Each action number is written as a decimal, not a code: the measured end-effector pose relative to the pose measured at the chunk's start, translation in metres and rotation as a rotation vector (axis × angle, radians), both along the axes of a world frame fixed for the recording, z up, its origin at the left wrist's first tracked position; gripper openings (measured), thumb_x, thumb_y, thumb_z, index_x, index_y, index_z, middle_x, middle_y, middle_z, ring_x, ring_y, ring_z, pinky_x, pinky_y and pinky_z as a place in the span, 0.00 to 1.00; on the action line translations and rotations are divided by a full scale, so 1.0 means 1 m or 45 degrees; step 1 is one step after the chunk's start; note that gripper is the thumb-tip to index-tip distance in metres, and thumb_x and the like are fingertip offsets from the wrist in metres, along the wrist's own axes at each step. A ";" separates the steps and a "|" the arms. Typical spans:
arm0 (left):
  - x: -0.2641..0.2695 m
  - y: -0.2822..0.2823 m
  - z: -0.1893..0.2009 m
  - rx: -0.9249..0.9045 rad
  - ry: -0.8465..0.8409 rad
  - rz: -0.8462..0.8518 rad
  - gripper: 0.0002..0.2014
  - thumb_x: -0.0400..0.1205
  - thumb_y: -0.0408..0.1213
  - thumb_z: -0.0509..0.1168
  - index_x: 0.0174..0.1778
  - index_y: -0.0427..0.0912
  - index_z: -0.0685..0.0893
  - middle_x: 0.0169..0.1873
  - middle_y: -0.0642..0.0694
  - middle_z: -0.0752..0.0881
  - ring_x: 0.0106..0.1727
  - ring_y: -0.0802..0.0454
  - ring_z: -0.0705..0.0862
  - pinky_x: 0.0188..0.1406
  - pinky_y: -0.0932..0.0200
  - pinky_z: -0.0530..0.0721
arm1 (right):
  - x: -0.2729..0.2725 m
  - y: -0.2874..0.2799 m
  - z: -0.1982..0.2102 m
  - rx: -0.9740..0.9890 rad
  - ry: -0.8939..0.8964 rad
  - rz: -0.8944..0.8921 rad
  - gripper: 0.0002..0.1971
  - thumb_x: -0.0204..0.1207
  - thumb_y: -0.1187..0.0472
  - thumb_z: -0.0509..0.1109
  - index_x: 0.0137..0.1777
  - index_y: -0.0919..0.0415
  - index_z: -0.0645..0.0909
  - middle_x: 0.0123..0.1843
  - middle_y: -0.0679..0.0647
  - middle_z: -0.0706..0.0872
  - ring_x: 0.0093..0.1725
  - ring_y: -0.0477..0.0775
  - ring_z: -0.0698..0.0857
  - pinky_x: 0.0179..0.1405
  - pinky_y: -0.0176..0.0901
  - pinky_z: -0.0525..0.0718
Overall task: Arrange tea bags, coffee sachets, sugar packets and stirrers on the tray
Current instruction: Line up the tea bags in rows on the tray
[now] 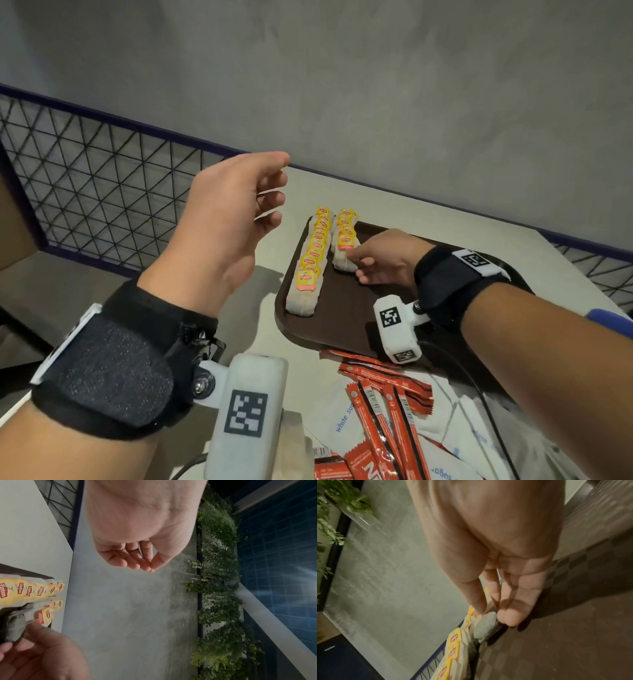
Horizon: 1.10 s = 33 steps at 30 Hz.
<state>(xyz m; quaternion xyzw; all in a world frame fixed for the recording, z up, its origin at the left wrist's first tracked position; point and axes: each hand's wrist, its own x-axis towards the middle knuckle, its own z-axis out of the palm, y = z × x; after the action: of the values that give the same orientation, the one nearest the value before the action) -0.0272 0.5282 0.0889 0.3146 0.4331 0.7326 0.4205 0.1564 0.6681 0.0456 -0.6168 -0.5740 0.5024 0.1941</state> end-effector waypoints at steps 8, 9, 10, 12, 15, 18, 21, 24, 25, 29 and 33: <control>0.002 0.000 0.000 0.004 -0.018 -0.002 0.05 0.80 0.37 0.74 0.50 0.43 0.90 0.29 0.53 0.84 0.29 0.57 0.79 0.34 0.60 0.75 | -0.009 0.001 0.003 0.017 -0.037 0.002 0.12 0.75 0.74 0.78 0.56 0.73 0.84 0.45 0.64 0.87 0.38 0.57 0.88 0.40 0.47 0.93; 0.002 0.000 0.001 0.005 -0.018 -0.002 0.05 0.80 0.37 0.74 0.50 0.42 0.90 0.29 0.53 0.84 0.29 0.57 0.79 0.34 0.60 0.75 | -0.011 0.001 0.003 0.017 -0.043 0.004 0.11 0.75 0.74 0.78 0.56 0.73 0.84 0.45 0.64 0.87 0.38 0.57 0.88 0.40 0.47 0.92; 0.002 0.000 0.001 0.006 -0.017 -0.002 0.05 0.80 0.37 0.74 0.50 0.42 0.90 0.29 0.53 0.84 0.29 0.57 0.78 0.34 0.60 0.75 | -0.012 0.002 0.003 0.020 -0.056 0.006 0.11 0.75 0.75 0.78 0.56 0.74 0.85 0.44 0.64 0.87 0.37 0.57 0.88 0.40 0.47 0.92; 0.002 0.000 0.001 0.006 -0.019 -0.004 0.04 0.81 0.36 0.73 0.49 0.43 0.90 0.29 0.53 0.84 0.29 0.57 0.78 0.34 0.61 0.75 | -0.014 0.002 0.004 0.030 -0.076 0.009 0.10 0.75 0.75 0.77 0.56 0.74 0.85 0.44 0.64 0.87 0.38 0.57 0.88 0.41 0.49 0.93; 0.002 0.000 0.002 0.005 -0.023 0.002 0.04 0.80 0.36 0.74 0.48 0.43 0.90 0.29 0.53 0.83 0.29 0.57 0.78 0.33 0.61 0.75 | -0.014 0.000 0.004 0.041 -0.082 0.005 0.07 0.77 0.76 0.75 0.52 0.72 0.83 0.46 0.66 0.87 0.43 0.60 0.88 0.48 0.52 0.93; 0.002 -0.001 0.001 0.004 -0.022 0.001 0.03 0.80 0.36 0.73 0.49 0.43 0.90 0.29 0.53 0.83 0.29 0.57 0.78 0.33 0.61 0.75 | -0.012 -0.005 0.004 0.069 -0.049 -0.013 0.09 0.78 0.79 0.73 0.43 0.67 0.78 0.48 0.66 0.87 0.48 0.61 0.88 0.54 0.53 0.90; 0.002 -0.001 0.001 0.000 -0.018 -0.002 0.03 0.80 0.36 0.73 0.47 0.43 0.89 0.29 0.52 0.83 0.29 0.57 0.78 0.32 0.61 0.75 | -0.010 -0.009 0.004 0.090 -0.040 -0.014 0.13 0.78 0.81 0.71 0.42 0.63 0.75 0.44 0.64 0.86 0.47 0.62 0.88 0.52 0.52 0.89; 0.002 0.000 0.001 0.000 -0.016 -0.007 0.03 0.80 0.36 0.74 0.48 0.43 0.88 0.29 0.52 0.83 0.29 0.57 0.78 0.32 0.61 0.76 | -0.009 -0.013 0.005 0.091 -0.025 -0.026 0.16 0.78 0.83 0.70 0.52 0.62 0.72 0.46 0.65 0.85 0.52 0.64 0.88 0.44 0.51 0.89; 0.003 0.000 0.001 0.003 -0.014 -0.007 0.04 0.81 0.36 0.74 0.49 0.42 0.88 0.29 0.52 0.83 0.29 0.57 0.78 0.32 0.62 0.76 | -0.009 -0.013 0.005 0.093 -0.020 -0.034 0.17 0.78 0.83 0.70 0.53 0.61 0.71 0.46 0.65 0.85 0.52 0.65 0.88 0.42 0.50 0.89; 0.002 0.000 0.001 0.006 -0.001 -0.006 0.06 0.81 0.36 0.73 0.51 0.42 0.88 0.29 0.52 0.83 0.29 0.56 0.78 0.32 0.62 0.76 | -0.010 -0.013 0.005 0.077 -0.029 -0.053 0.13 0.78 0.82 0.70 0.42 0.66 0.74 0.49 0.69 0.87 0.51 0.65 0.89 0.49 0.52 0.90; 0.005 0.000 0.000 -0.009 0.000 -0.006 0.07 0.81 0.36 0.73 0.53 0.41 0.88 0.29 0.52 0.83 0.29 0.57 0.78 0.32 0.62 0.76 | -0.013 -0.005 0.003 0.045 -0.035 -0.030 0.10 0.76 0.81 0.73 0.56 0.77 0.83 0.53 0.71 0.88 0.42 0.60 0.89 0.38 0.45 0.92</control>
<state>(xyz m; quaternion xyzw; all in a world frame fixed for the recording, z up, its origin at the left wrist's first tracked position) -0.0224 0.5279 0.0891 0.3140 0.4349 0.7301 0.4233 0.1435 0.6629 0.0486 -0.6269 -0.5780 0.4814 0.2032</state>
